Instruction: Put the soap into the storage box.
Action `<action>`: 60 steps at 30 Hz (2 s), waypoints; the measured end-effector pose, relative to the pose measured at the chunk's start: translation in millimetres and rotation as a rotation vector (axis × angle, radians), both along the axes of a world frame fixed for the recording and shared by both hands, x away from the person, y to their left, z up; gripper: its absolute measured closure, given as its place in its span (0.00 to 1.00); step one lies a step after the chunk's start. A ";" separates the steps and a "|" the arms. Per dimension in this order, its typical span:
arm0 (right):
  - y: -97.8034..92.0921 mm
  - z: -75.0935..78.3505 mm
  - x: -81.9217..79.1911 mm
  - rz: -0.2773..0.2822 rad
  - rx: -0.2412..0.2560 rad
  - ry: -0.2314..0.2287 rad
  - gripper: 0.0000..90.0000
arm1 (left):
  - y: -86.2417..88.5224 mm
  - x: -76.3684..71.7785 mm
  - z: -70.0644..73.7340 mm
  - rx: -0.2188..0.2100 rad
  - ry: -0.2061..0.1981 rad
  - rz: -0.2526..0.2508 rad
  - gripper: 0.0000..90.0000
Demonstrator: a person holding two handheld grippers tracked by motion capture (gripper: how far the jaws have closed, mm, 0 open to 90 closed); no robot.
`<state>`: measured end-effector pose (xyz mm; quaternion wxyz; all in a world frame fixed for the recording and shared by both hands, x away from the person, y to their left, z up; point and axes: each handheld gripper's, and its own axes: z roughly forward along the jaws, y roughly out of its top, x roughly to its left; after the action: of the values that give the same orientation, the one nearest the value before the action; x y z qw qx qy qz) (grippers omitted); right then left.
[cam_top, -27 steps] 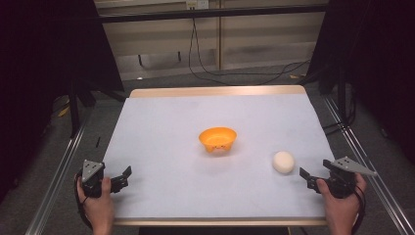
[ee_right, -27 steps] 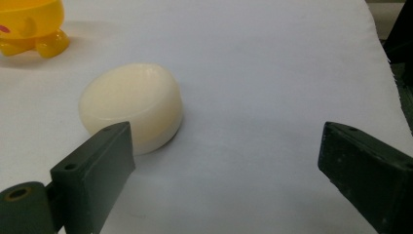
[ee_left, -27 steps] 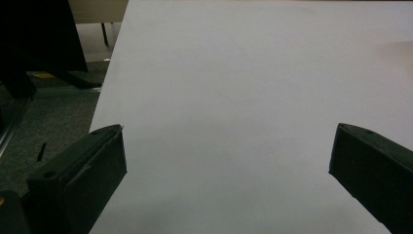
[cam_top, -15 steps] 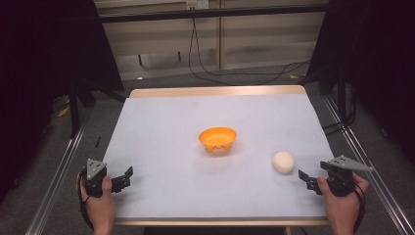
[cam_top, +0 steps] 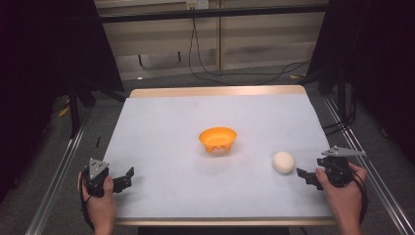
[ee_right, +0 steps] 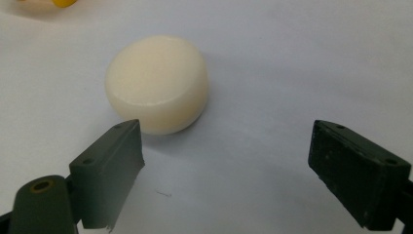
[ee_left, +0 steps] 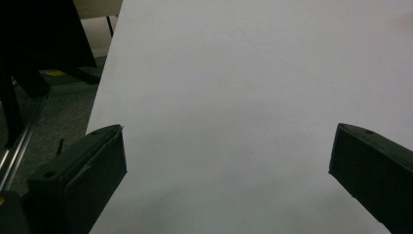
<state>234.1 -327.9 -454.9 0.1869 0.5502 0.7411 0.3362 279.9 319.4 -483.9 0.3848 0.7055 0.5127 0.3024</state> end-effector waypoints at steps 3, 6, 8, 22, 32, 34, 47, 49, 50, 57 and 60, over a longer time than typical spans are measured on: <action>2.6 3.6 7.0 0.032 -0.004 0.043 0.16 | -1.3 0.7 -0.4 0.005 0.003 0.001 0.00; 5.6 4.3 11.1 0.064 -0.001 0.075 0.16 | -0.6 1.0 -0.3 0.001 0.008 0.003 0.00; 9.5 4.5 15.0 0.083 -0.004 0.108 0.16 | -0.2 1.0 -0.2 -0.002 0.008 0.003 0.00; 31.2 4.8 35.7 0.130 -0.046 0.184 0.12 | -0.3 1.3 -0.4 -0.004 0.011 0.001 0.00; 44.4 4.1 44.9 0.138 -0.060 0.195 0.17 | 0.0 1.5 -0.4 -0.007 0.012 0.002 0.00; 46.8 4.2 46.9 0.142 -0.062 0.190 0.18 | 0.2 1.6 -0.4 -0.009 0.012 0.003 0.00; 57.7 1.1 59.0 0.111 -0.074 0.201 0.26 | 1.3 2.2 -0.5 -0.023 0.017 0.003 0.00; 57.9 0.2 60.2 0.111 -0.077 0.202 0.26 | 1.4 2.3 -0.5 -0.022 0.018 0.003 0.00; 58.1 0.1 60.7 0.108 -0.080 0.206 0.26 | 1.2 2.2 -0.6 -0.022 0.017 0.003 0.00; 58.2 -2.2 61.3 0.104 -0.072 0.214 0.27 | 1.0 2.1 -0.5 -0.020 0.017 0.002 0.00; 57.0 -2.4 61.4 0.105 -0.063 0.215 0.27 | 0.9 2.1 -0.6 -0.021 0.018 0.003 0.00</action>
<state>295.5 -270.9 -457.3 0.1056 0.5373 0.7949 0.2613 282.0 320.3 -484.4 0.3872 0.7032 0.5204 0.2911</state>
